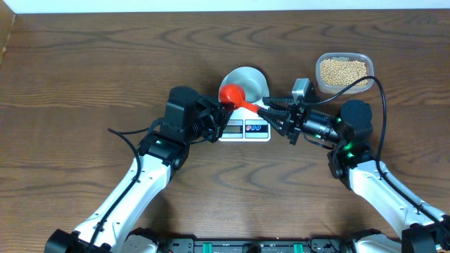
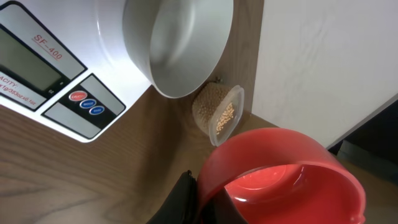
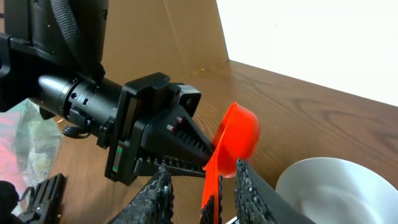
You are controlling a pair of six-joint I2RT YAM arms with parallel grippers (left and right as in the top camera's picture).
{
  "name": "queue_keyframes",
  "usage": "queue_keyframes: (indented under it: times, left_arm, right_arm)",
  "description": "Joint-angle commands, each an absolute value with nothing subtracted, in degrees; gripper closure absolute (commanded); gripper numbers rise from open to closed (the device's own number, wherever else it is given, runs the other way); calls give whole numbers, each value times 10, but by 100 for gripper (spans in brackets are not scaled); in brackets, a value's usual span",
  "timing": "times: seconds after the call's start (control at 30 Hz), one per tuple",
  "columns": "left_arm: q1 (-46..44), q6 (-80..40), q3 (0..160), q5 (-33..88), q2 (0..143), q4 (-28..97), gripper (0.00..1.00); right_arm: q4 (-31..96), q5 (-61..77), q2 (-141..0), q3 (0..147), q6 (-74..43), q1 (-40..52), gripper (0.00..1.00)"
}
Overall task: Scoop item into bowl and weigh 50g on scale
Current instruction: 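Grasp the red scoop handle with the right gripper from the left gripper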
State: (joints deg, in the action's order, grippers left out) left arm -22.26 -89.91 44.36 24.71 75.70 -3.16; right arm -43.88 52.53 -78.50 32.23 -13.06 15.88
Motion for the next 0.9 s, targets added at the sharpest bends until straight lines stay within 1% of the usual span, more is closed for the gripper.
queue_keyframes:
  times: [0.0,0.13,0.2,0.27,0.33,0.5,0.57,0.63,0.87]
  left_arm:
    - [-225,-867,450,239,759,-51,93]
    - [-225,-853,450,237,759,-68,93]
    - [-227,-851,450,237,759,-67,93]
    - [-231,-851,450,237,759,-67,93]
    - [-236,-851,450,237,759,-67,93]
    - [-236,-851,450,237,759,-68,93]
    - [-236,-851,450,234,759,-70,93]
    - [-236,-851,450,233,759,-74,93]
    - [-236,-851,450,233,759,-85,93]
  right_arm:
    - [-434,516,-789,333,-152,163,69]
    - [-426,516,-789,333,-159,166,65]
    - [-423,516,-789,333,-159,167,65]
    - [-423,515,-789,333,-158,167,68]
    - [-423,516,-789,333,-159,167,73]
    - [-422,516,-789,333,-159,167,78]
    - [-422,516,-789,333,-159,167,78]
    - [-422,516,-789,333,-159,168,75]
    - [-413,515,-789,333,-158,169,73]
